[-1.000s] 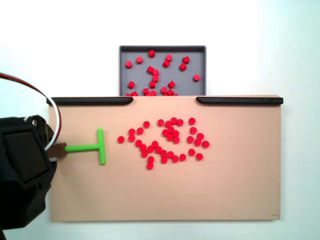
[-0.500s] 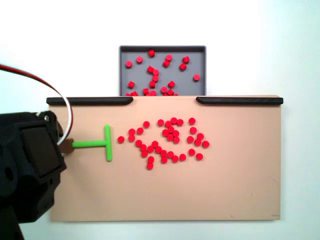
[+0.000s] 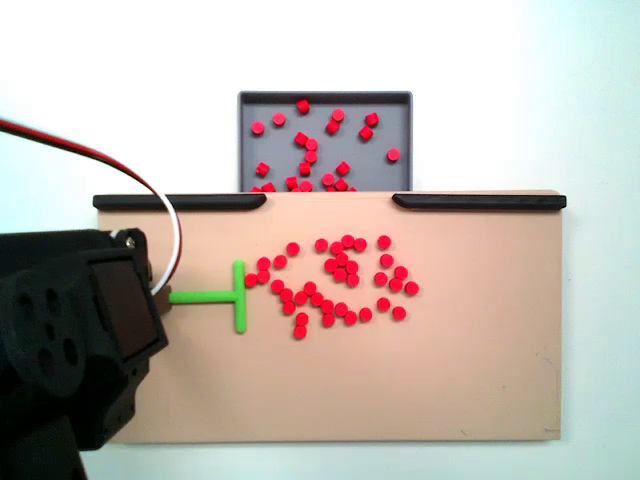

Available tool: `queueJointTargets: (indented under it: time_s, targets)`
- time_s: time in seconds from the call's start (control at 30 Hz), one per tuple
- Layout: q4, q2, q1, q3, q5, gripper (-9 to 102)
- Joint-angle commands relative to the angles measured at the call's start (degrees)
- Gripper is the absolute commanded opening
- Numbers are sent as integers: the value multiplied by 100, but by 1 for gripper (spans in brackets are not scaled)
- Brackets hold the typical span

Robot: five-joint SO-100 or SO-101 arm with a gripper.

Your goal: Push granules from left to the grey container

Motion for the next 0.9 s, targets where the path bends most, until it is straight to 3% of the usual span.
queueJointTargets:
  time_s: [0.0, 0.87]
  targets:
    - [-9, 343, 105, -9, -149, 0]
    - [-9, 387, 413, -9, -1547, 0]
